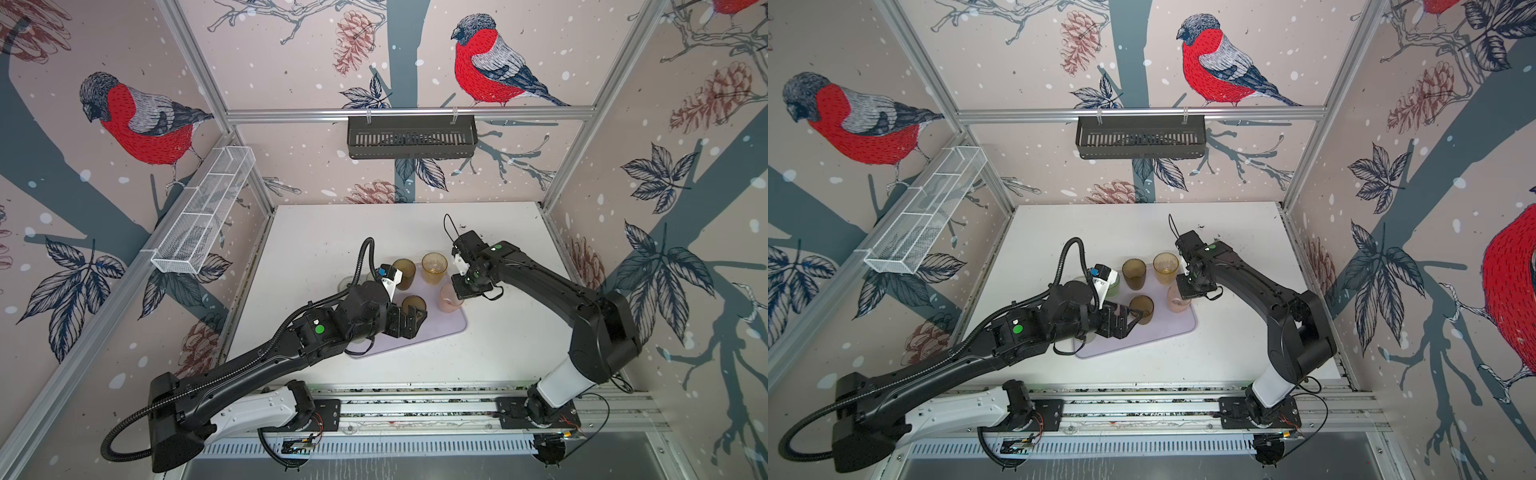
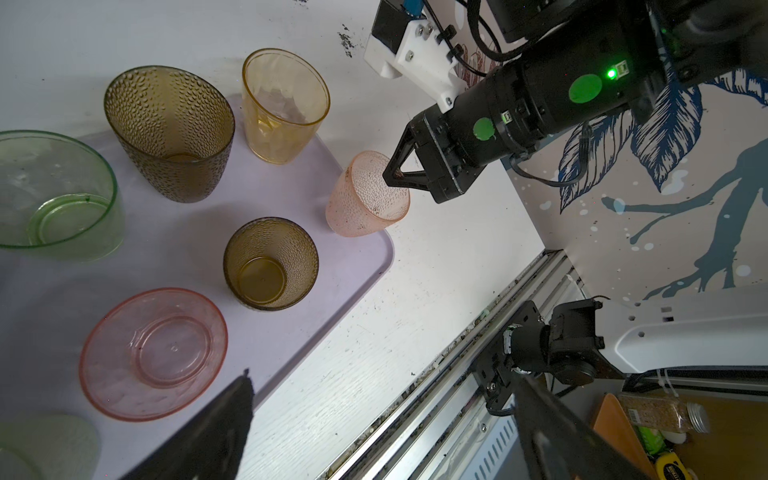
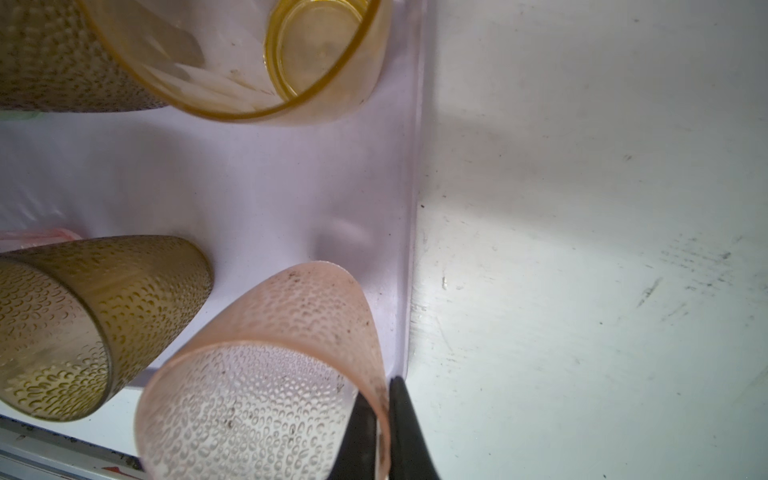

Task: Place the glasses into the tray
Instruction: 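Lower the peach dotted glass onto the tray's near corner with the right gripper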

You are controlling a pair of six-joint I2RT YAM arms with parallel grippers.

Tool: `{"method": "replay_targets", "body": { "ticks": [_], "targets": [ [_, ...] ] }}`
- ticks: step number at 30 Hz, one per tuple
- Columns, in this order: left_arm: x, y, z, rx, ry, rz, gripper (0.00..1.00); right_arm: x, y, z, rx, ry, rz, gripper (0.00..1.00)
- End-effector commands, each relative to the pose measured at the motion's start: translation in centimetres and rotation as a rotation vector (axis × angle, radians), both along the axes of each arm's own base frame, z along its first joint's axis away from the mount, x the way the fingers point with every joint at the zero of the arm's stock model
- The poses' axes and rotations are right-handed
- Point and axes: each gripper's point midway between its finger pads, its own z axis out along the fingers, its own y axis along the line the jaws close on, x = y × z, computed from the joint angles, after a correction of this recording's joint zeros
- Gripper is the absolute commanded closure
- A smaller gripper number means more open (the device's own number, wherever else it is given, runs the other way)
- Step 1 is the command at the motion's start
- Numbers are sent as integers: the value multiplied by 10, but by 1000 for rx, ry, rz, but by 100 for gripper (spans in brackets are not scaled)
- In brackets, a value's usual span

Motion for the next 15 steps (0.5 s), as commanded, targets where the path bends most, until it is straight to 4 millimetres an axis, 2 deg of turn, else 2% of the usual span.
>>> {"method": "replay_targets", "body": {
  "ticks": [1,15],
  "targets": [
    [3,1,3,-15,-7,25,3,1,6,-2,13,-1,-11,99],
    [7,-3,1,-11,-11,26,3,-1,15,-16,5,15,5,98]
  ]
}}
